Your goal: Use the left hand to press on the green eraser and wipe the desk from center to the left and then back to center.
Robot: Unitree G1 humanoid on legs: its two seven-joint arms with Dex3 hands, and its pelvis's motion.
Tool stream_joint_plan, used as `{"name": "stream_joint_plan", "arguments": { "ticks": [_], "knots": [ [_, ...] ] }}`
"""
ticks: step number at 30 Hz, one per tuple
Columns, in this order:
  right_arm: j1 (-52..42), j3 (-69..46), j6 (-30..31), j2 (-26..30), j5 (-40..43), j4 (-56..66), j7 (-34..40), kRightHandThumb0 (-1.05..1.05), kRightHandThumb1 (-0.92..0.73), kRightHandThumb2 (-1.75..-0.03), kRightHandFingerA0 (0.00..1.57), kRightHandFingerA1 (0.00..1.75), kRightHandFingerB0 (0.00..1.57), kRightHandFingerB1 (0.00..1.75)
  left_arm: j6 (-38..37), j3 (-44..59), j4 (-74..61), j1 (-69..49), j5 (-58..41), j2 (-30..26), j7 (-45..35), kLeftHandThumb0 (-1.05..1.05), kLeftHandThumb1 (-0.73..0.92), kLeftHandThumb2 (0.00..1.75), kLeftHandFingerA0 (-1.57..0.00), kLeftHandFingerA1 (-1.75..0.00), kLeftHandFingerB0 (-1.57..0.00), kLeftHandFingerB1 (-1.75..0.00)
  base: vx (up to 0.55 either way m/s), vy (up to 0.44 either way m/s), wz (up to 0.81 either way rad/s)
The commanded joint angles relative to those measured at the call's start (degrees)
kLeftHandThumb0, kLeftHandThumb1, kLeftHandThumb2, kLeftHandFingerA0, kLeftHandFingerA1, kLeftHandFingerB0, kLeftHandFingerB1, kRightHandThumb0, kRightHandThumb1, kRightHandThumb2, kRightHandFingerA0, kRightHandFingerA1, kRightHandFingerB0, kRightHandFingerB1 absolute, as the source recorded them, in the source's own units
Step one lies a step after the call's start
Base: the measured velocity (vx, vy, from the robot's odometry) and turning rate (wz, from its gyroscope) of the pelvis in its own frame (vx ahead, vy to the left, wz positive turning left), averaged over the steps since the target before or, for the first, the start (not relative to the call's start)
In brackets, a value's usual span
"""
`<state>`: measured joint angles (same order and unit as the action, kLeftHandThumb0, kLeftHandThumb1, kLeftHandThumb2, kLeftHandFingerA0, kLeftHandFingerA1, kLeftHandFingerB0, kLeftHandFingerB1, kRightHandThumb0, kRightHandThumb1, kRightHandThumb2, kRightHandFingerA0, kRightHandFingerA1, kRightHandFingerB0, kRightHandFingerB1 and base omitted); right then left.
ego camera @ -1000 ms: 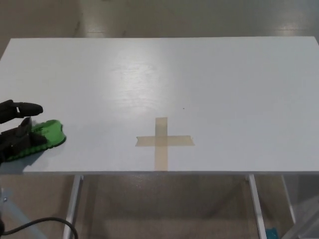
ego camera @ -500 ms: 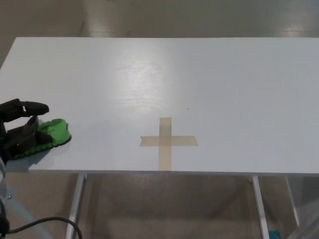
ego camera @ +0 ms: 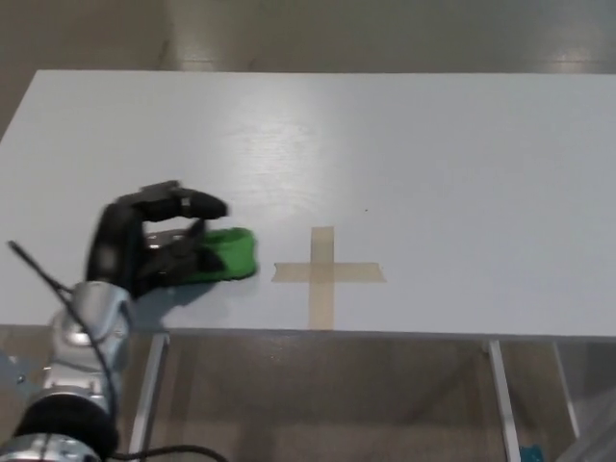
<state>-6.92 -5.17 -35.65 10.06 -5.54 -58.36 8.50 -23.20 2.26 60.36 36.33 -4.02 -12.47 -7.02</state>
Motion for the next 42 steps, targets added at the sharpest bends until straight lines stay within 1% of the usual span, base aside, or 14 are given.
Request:
{"name": "stream_joint_plan", "arguments": {
  "ticks": [1,5,18,24,26,27,28,29,31,32,33,34,38,42],
  "knots": [
    [-0.6,0.2,-0.1,0.0,0.4,0.8,-1.3,-0.43,-0.77,-0.63,0.64,0.53,0.64,0.41,5.8,-4.4,-2.5,-2.0,3.8,5.8,-0.3,-0.17,0.79,0.73,-1.08,-0.88,-0.96,-0.87,0.00,0.000,0.00],
    [0.0,0.1,-0.2,0.4,0.6,0.4,-2.1,-0.43,-0.77,-0.63,0.63,0.53,0.63,0.41,6.7,-9.1,-6.1,-2.4,7.2,8.3,0.7,-0.18,0.78,0.74,-1.08,-0.89,-0.95,-0.88,0.00,0.000,0.00],
    [0.0,0.7,1.0,0.3,-0.1,1.4,-1.8,-0.45,-0.77,-0.64,0.63,0.51,0.57,0.39,14.2,-14.8,-15.3,-2.1,7.9,15.4,0.3,-0.20,0.79,0.71,-1.07,-0.88,-0.93,-0.89,0.00,0.000,0.00],
    [0.1,0.2,0.9,0.2,1.0,1.6,-2.8,-0.45,-0.78,-0.64,0.63,0.51,0.58,0.39,14.0,-14.9,-15.5,-2.0,8.1,15.5,-0.9,-0.20,0.80,0.72,-1.07,-0.87,-0.93,-0.89,0.00,0.000,0.00],
    [-0.4,0.3,1.0,0.4,0.6,2.1,-2.7,-0.45,-0.78,-0.64,0.63,0.51,0.58,0.39,14.8,-14.5,-15.8,-2.0,8.1,15.0,-0.8,-0.19,0.80,0.72,-1.07,-0.88,-0.94,-0.86,0.00,0.000,0.00],
    [-0.5,0.5,1.1,0.5,0.3,2.1,-2.4,-0.45,-0.78,-0.64,0.63,0.51,0.58,0.39,15.5,-14.3,-16.6,-2.0,8.2,14.8,-0.5,-0.24,0.81,0.65,-1.06,-0.78,-0.94,-0.50,0.00,0.000,0.00],
    [-0.5,0.6,1.3,0.5,0.0,2.0,-2.1,-0.45,-0.78,-0.64,0.63,0.51,0.58,0.39,16.3,-14.1,-17.5,-2.0,8.4,14.6,-0.2,-0.24,0.81,0.65,-1.06,-0.78,-0.94,-0.50,0.00,0.000,0.00],
    [-0.4,0.5,1.5,0.4,0.1,1.9,-2.2,-0.45,-0.78,-0.64,0.63,0.51,0.58,0.39,16.9,-14.2,-18.7,-1.7,9.0,14.1,0.1,-0.40,0.72,0.62,-0.83,-0.45,-0.37,-0.32,0.00,0.000,0.00],
    [-0.3,0.4,1.6,0.3,0.3,1.7,-2.3,-0.45,-0.78,-0.64,0.63,0.51,0.58,0.39,17.6,-14.5,-20.2,-1.4,9.8,13.5,0.2,-0.40,0.72,0.62,-0.83,-0.45,-0.37,-0.32,0.00,0.000,0.00],
    [-0.4,0.5,1.3,0.4,-0.1,1.5,-1.7,-0.45,-0.77,-0.64,0.64,0.51,0.58,0.39,18.6,-13.9,-23.6,0.1,8.1,11.7,-4.0,-0.55,0.44,0.83,0.00,-0.30,0.00,-0.37,0.00,0.000,0.00],
    [-0.4,0.6,1.3,0.5,-0.3,1.5,-1.5,-0.45,-0.77,-0.64,0.64,0.51,0.58,0.39,19.0,-13.7,-24.6,0.4,7.6,11.2,-5.2,-0.55,0.44,0.83,0.00,-0.30,0.00,-0.37,0.00,0.000,0.00],
    [-0.4,0.6,1.1,0.5,-0.2,1.2,-1.6,-0.45,-0.77,-0.64,0.64,0.51,0.58,0.39,19.5,-13.4,-25.7,1.0,7.0,10.7,-6.3,-0.63,0.44,0.80,0.00,-0.17,-0.01,-0.35,0.00,0.000,0.00],
    [-0.8,0.5,1.2,0.1,-0.1,1.5,-1.4,-0.45,-0.77,-0.63,0.65,0.51,0.59,0.39,20.4,-11.4,-32.1,3.9,5.2,7.1,-9.6,-0.70,0.46,0.84,0.00,-0.13,-0.01,-0.35,0.00,0.000,0.00],
    [-0.9,0.3,1.1,-0.1,0.2,1.3,-1.4,-0.45,-0.77,-0.63,0.65,0.51,0.59,0.39,22.8,-9.1,-37.0,4.7,2.5,5.7,-11.8,-0.70,0.47,0.84,0.00,-0.11,-0.01,-0.34,0.00,0.000,0.00]
  ]
}}
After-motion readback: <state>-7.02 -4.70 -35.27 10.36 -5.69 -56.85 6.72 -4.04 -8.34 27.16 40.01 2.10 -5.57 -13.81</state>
